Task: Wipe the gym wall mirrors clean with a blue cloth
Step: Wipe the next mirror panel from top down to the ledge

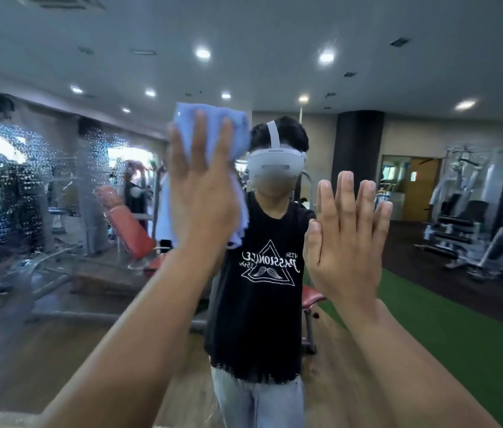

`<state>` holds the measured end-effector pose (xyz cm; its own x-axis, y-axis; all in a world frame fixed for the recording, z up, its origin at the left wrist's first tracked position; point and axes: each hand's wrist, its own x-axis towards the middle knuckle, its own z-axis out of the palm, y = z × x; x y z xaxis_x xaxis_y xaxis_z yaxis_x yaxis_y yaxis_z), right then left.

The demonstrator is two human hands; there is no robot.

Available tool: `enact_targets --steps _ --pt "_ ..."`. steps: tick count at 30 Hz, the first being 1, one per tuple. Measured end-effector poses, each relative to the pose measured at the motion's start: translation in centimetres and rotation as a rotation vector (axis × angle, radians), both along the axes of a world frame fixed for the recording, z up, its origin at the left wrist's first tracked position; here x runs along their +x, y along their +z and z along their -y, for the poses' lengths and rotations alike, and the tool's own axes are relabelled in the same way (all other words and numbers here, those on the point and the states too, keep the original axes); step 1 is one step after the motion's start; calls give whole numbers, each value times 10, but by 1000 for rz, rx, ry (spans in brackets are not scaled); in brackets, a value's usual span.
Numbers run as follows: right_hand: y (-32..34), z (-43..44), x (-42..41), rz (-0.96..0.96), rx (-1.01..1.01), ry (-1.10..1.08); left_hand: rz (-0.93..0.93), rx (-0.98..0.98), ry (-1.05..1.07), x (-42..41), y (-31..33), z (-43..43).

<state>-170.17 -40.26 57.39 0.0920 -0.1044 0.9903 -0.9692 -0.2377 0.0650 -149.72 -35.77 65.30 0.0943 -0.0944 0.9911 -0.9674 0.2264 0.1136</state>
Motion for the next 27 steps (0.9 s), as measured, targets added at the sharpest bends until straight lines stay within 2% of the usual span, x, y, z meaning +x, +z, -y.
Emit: enact_targets --steps 4,8,12,14,17,19,23,27 --pt "0 1 -3 14 -14 52 262 -23 -42 -43 -60 11" --pt "2 0 -4 10 -10 75 391 77 3 -9 -136 -4" --pt "1 -1 -2 16 -6 56 290 169 84 66 -148 -21" --pt "1 0 -1 18 -7 42 131 162 55 88 -124 -25" --pt "1 0 0 18 -9 37 -190 160 -7 78 -68 -26" --pt "0 0 0 18 -10 32 -210 130 -4 50 -36 -21" --pt "0 0 -1 18 -10 27 47 45 -14 -11 -25 -3" --pt "1 1 -4 16 5 49 269 46 -50 -39 -86 1"
